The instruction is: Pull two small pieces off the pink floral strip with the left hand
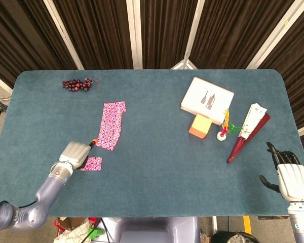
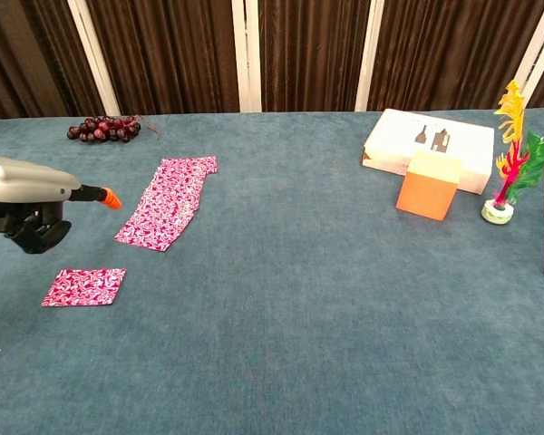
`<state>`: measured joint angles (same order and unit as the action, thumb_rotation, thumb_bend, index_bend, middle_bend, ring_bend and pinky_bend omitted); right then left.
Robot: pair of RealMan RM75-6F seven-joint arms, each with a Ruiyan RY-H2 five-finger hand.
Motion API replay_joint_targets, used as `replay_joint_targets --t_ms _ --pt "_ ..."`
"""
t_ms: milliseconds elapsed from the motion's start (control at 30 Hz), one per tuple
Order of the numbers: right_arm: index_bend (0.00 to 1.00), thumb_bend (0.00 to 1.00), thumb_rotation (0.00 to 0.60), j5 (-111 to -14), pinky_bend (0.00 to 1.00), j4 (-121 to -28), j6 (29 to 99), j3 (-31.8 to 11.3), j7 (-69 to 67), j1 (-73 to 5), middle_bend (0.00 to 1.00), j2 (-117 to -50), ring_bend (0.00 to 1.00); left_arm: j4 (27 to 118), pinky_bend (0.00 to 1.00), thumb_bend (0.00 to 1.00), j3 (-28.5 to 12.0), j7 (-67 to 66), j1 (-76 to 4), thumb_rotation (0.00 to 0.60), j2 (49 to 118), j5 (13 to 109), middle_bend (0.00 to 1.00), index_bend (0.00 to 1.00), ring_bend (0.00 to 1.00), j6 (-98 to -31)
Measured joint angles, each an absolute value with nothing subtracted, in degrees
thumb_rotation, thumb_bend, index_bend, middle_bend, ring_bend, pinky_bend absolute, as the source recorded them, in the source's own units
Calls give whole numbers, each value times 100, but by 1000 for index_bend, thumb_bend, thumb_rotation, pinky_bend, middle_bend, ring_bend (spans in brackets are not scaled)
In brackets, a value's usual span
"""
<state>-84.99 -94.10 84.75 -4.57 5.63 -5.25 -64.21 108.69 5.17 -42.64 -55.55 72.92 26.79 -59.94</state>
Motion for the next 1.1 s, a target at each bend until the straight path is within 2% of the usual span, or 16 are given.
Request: replay_joint_targets --t_ms 433,1100 --pt "0 230 600 -8486 196 -9423 8481 -465 462 -511 265 -6373 282 10359 719 968 248 -4912 -6030 600 7984 1511 854 19 750 -5936" --pt "0 231 600 -8510 195 -9420 8440 -449 378 -527 266 -6364 282 10062 720 968 284 -5323 -6216 600 8303 862 853 17 750 -5983"
